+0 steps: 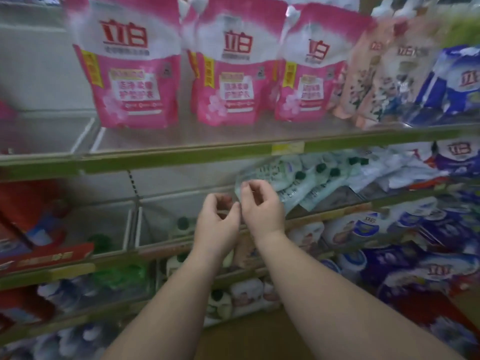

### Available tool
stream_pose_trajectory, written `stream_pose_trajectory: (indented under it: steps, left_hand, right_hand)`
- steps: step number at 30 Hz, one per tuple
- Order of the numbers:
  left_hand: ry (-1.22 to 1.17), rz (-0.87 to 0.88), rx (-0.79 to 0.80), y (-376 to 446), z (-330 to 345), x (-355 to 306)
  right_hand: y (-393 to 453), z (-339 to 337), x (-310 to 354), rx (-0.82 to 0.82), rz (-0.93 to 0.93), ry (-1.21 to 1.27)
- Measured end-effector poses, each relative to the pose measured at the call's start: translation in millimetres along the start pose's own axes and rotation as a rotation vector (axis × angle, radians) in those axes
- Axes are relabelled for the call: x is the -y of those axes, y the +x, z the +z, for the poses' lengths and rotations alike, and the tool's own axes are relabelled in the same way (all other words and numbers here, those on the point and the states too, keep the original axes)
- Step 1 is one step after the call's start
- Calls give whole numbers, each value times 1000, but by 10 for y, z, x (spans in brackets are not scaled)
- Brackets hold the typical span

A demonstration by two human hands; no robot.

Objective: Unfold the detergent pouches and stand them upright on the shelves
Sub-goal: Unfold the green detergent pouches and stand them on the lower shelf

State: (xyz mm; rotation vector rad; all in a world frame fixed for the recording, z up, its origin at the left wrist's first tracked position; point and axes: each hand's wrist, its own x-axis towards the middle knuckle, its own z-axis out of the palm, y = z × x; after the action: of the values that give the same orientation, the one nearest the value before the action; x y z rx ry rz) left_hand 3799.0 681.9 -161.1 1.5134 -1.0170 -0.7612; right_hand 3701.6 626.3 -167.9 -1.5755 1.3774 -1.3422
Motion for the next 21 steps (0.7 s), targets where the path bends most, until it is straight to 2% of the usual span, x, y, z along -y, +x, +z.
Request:
stream_pose_trajectory:
  steps: [3,7,17,21]
  left_hand:
    - [48,-44,17,-99,374,130]
    - [77,-71,-52,-76,556,207]
    - [146,-129,30,240,394,614]
    - [231,-102,86,519,277,958]
  right_hand:
    - [132,-365,-348,87,19,-85]
    - [293,-594,-608,149,68,-91]
    - [331,-112,-992,228,211,-153]
    - [391,204,-1207,255,190,-235]
